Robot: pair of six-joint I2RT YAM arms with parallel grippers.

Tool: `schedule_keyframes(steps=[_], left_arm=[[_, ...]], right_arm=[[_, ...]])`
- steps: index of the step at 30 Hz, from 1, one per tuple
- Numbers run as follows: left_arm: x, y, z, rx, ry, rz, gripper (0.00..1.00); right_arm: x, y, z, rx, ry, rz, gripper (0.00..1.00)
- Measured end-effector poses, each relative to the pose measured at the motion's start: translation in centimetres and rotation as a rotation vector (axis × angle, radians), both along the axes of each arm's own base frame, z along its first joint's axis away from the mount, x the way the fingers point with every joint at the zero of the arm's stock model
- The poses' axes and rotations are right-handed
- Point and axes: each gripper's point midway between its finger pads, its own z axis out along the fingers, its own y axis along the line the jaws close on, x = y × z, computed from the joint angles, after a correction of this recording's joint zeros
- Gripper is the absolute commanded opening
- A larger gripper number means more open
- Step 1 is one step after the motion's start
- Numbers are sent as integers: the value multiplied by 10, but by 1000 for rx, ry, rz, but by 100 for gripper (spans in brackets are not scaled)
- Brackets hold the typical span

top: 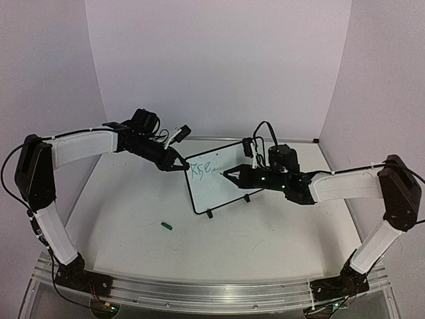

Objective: Write a sentence on the whiteboard

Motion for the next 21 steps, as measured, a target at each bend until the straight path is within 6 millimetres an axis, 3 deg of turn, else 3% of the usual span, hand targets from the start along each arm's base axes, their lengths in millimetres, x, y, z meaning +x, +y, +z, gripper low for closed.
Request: schedule_keyframes(steps=[9,14,21], left_arm=[[0,-1,0,1,-1,-1,0],[-1,-1,0,2,-2,-1,0],[-2,-2,1,7,-9,-1,0]], right_arm=[[-13,-10,44,30,-86,19,0],[-14,-20,45,14,-92,24,0],[0,-41,40,7,-77,14,0]])
